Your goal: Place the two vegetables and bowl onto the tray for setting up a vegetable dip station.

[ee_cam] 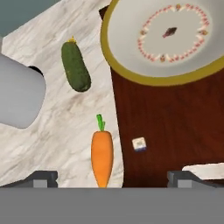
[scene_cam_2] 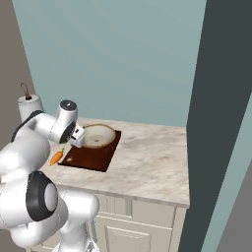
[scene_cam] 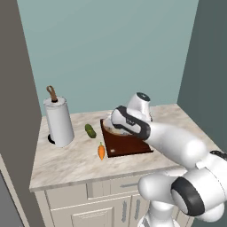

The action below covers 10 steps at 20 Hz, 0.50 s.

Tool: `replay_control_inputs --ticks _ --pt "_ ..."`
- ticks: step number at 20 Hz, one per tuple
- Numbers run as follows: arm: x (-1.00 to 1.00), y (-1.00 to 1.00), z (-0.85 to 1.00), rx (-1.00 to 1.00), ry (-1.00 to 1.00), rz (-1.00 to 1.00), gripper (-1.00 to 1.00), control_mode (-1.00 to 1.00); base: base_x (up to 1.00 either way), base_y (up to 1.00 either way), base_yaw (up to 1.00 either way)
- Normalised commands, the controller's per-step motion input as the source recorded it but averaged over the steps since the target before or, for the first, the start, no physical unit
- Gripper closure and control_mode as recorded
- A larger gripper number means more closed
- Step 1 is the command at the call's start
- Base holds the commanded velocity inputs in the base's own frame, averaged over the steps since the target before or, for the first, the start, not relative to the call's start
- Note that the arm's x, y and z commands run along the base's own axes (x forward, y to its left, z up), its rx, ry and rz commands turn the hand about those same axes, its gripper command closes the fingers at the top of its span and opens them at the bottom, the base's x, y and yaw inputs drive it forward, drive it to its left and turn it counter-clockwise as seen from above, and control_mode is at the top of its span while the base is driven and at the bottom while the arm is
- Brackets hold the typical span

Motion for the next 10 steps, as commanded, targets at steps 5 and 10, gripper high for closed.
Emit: replay_control_inputs --ticks 5,10 --pt "0.14 0.27 -0.14 -0.1 -0.09 0.02 -1.0 -1.0 0.0 0.0 0.0" --pt "0.19 0.13 -0.11 -0.07 0.05 0.02 -1.0 -1.0 0.0 0.0 0.0"
